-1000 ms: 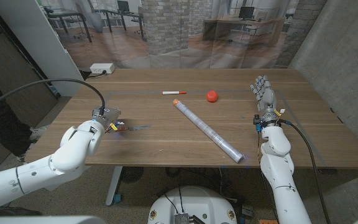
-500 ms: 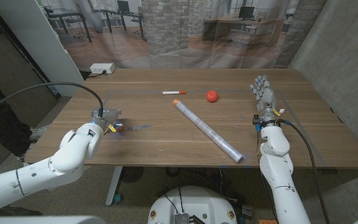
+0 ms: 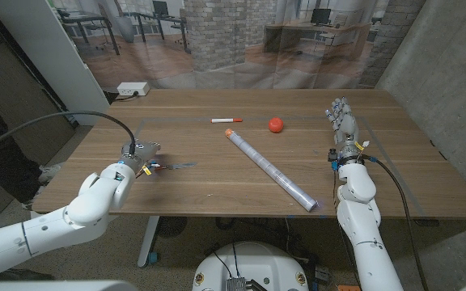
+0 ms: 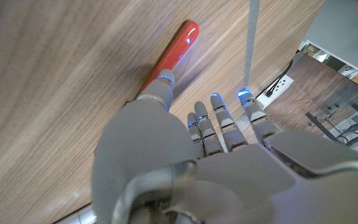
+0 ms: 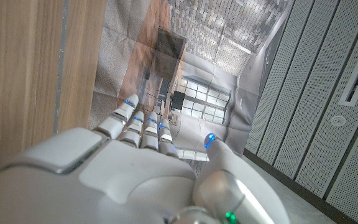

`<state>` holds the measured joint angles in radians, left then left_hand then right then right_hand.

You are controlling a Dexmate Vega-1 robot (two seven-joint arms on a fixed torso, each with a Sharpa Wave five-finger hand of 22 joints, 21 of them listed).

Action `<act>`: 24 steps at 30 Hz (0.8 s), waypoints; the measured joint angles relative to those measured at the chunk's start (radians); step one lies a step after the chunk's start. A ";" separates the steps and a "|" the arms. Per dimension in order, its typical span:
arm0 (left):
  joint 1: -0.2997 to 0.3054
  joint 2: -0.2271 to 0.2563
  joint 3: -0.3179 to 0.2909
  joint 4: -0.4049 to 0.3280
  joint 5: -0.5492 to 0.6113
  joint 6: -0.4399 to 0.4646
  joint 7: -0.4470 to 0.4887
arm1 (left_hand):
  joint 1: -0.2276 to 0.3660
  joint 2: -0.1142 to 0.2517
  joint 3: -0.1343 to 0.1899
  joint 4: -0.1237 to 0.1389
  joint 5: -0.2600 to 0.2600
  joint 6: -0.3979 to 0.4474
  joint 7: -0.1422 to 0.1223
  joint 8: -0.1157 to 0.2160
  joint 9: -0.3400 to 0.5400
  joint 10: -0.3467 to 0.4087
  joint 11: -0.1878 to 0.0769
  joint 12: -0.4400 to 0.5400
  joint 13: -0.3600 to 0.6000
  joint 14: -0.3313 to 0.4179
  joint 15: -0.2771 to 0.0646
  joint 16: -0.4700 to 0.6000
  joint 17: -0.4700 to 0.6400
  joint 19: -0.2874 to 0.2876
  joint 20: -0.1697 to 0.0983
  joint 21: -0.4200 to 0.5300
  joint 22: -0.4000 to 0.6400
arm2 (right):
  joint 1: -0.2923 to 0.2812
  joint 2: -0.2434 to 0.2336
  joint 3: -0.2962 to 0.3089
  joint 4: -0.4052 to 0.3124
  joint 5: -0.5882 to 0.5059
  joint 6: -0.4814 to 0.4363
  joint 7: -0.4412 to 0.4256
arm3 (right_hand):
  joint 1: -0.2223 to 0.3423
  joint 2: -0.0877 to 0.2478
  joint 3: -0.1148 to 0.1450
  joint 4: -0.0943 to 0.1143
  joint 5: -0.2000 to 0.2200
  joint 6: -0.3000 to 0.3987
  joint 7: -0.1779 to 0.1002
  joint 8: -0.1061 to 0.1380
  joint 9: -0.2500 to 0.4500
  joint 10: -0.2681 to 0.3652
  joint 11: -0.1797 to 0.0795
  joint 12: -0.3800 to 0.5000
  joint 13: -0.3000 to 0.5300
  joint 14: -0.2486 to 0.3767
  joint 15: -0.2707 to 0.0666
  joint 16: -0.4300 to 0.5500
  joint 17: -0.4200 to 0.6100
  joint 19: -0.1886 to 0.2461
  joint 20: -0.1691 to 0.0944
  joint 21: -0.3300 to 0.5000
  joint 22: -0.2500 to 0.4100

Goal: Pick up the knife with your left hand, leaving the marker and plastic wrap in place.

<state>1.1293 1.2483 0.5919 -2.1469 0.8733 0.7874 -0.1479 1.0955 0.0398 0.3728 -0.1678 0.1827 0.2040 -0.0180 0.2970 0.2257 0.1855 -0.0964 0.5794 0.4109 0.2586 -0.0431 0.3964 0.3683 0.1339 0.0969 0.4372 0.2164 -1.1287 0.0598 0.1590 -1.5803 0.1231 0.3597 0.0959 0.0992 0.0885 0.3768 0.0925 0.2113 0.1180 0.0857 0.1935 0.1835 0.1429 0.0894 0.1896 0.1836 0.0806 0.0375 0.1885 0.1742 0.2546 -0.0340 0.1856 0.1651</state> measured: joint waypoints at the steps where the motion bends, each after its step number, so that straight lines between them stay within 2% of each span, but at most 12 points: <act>1: 0.002 0.000 0.001 0.001 -0.001 -0.002 0.008 | 0.000 0.000 -0.003 0.003 0.000 0.000 0.000 0.000 0.000 0.000 0.000 0.001 0.003 0.000 0.000 0.000 0.001 0.000 0.000 0.000 0.000 | 0.001 0.000 0.000 0.001 0.000 0.001 -0.001 | 0.000 0.000 0.000 0.000 0.000 0.000 0.000 0.000 0.000 0.000 0.000 0.000 0.000 0.000 0.000 0.000 0.000 0.000 0.000 0.000 0.000; 10: 0.014 -0.001 0.009 0.006 -0.004 -0.010 0.059 | 0.012 -0.004 -0.016 0.000 0.000 0.000 0.000 0.000 0.005 0.000 0.000 0.009 0.009 0.001 -0.001 0.008 0.014 0.005 -0.005 0.007 0.000 | 0.003 0.003 0.000 0.009 0.000 0.009 -0.006 | 0.000 0.000 0.000 0.000 0.000 0.000 0.000 0.000 0.000 0.000 0.000 0.000 0.000 0.000 0.000 0.000 0.000 0.000 0.000 0.000 0.000; 24: 0.017 -0.009 0.026 0.018 0.018 -0.006 0.071 | 0.038 -0.023 -0.027 -0.003 0.006 0.000 0.000 0.000 0.005 0.000 0.000 0.028 0.023 0.015 0.005 0.031 0.033 0.020 -0.012 0.013 0.000 | 0.005 0.006 0.004 0.014 -0.003 0.020 -0.020 | 0.000 0.000 0.000 0.000 0.008 0.005 0.002 0.000 0.000 0.000 0.000 0.000 0.000 0.004 -0.004 0.000 0.000 0.000 0.000 0.000 0.000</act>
<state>1.1466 1.2396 0.6179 -2.1291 0.8911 0.7813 -0.0771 1.1337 0.0173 0.3457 -0.1713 0.1888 0.2038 -0.0179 0.2970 0.2303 0.1853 -0.0962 0.6077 0.4342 0.2737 -0.0382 0.4277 0.4015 0.1537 0.0844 0.4505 0.2162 -1.1241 0.0661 0.1627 -1.5666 0.1201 0.3800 0.0758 0.0992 0.0885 0.3768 0.0925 0.2192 0.1235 0.0875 0.1935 0.1835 0.1431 0.0891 0.1896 0.1836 0.0842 0.0338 0.1885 0.1742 0.2545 -0.0340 0.1856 0.1652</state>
